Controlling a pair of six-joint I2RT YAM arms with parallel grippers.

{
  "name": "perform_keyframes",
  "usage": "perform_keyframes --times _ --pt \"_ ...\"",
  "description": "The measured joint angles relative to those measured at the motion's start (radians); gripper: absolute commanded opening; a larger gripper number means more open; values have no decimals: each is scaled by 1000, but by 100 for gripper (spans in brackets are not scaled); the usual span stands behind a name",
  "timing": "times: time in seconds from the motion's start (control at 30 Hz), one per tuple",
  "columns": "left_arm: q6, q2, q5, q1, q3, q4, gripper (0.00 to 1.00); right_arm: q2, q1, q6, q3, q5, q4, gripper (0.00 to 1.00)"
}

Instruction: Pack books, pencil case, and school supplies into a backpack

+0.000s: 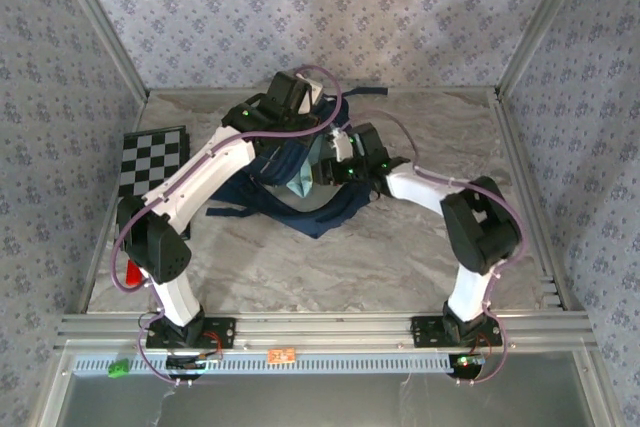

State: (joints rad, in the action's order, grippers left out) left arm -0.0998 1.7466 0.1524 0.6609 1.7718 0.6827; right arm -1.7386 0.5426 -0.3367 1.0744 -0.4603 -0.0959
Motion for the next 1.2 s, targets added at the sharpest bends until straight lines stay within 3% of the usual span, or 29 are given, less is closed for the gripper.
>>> perform_keyframes --times 0.17,0.23,0.47,0.53,0.63,0.77,0.97,1.1,1.2 --pt "-20 0 -26 0 -23 -17 0 201 -23 -64 -136 2 -3 25" --pt "-33 0 -35 0 -34 -30 0 229 -23 -97 -154 8 -16 24" --pt "-88 0 -64 0 -72 -56 1 148 63 -212 -175 31 -61 14" --pt "-114 0 -81 0 -103 -72 12 148 64 -233 -180 56 -57 17" --pt "-159 1 -117 4 -166 -97 40 200 49 -239 -200 143 -20 18" --pt "-229 10 -198 2 -224 -107 53 338 10 -222 -245 245 76 19" --pt "-346 -127 -279 -45 -393 -186 62 521 -11 -187 -257 399 268 34" --pt "-438 -297 -296 -175 -548 -245 63 570 2 -186 -246 411 341 40" --pt "-492 -346 -315 -297 -632 -280 63 522 33 -195 -187 384 373 42"
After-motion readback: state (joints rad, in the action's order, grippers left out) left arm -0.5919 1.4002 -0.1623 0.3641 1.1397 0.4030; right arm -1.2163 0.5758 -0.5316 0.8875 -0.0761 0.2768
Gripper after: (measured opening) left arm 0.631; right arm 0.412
